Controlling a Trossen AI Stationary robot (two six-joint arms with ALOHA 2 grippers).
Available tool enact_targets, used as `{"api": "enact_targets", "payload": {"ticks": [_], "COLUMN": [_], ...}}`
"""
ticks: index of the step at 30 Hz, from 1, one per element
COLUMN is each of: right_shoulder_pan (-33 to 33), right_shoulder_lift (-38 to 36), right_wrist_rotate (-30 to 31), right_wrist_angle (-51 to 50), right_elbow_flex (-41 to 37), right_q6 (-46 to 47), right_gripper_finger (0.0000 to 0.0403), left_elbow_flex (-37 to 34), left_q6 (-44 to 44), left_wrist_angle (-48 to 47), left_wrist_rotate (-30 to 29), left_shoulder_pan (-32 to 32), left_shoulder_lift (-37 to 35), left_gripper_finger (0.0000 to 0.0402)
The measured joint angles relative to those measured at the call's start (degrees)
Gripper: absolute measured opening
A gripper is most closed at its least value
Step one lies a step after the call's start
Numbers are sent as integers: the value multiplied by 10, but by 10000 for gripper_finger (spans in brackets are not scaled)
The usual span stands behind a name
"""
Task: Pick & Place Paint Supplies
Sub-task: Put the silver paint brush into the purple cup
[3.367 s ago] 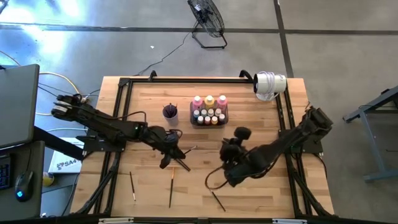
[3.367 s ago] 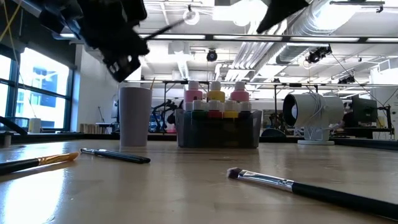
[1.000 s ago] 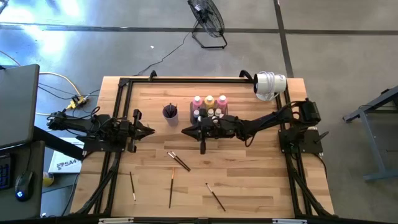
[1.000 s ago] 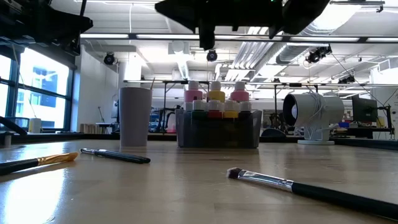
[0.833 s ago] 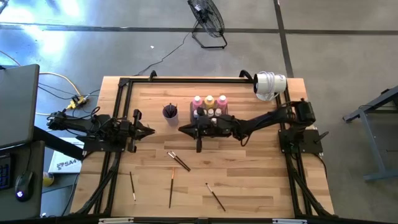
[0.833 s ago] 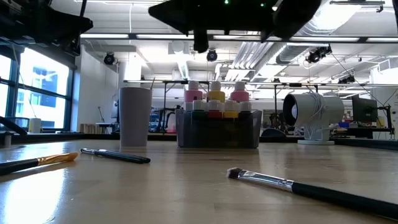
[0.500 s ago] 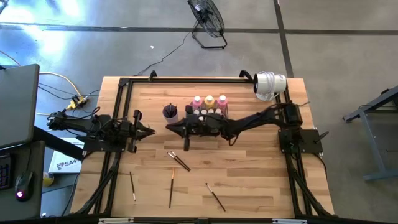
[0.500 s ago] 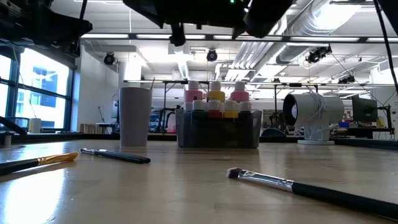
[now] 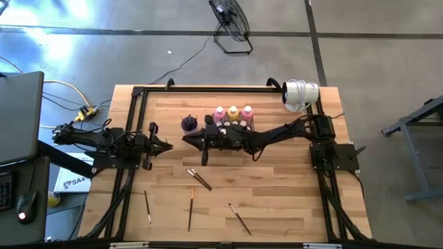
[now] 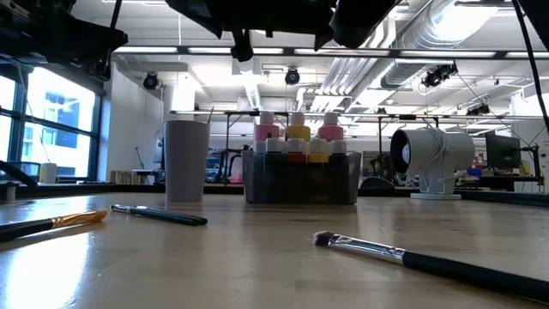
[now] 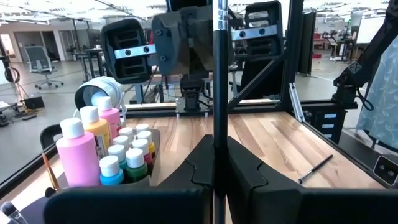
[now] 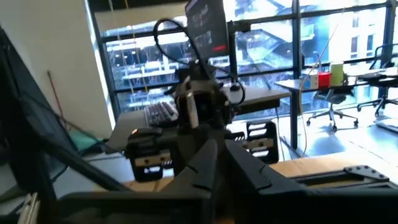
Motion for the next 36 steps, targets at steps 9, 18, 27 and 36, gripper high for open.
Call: {"api": "enact_targets", "payload": {"ticks": [9,18,27,36], "right_shoulder_pan": [0,4,4,4], "right_shoulder_lift": [0,50,85,85], "right_wrist_rotate": [-7,-17,-18,-30], "right_wrist_angle": [-6,24,-16,-37], "right_elbow_flex": [0,38,108,116], "right_q6": [-2,2,0,0], "right_gripper_finger": [118,123,123,123], "left_elbow_flex": [0,0,0,0], "left_q6": [0,0,-1,-13], "left_wrist_angle": [-2,-1,-16,-16], "left_wrist_rotate": [0,0,0,-49], "left_shoulder_pan": [0,0,0,0], "left_shoulder_lift": [0,0,0,2], "left_gripper_finger": [11,12,12,12]}}
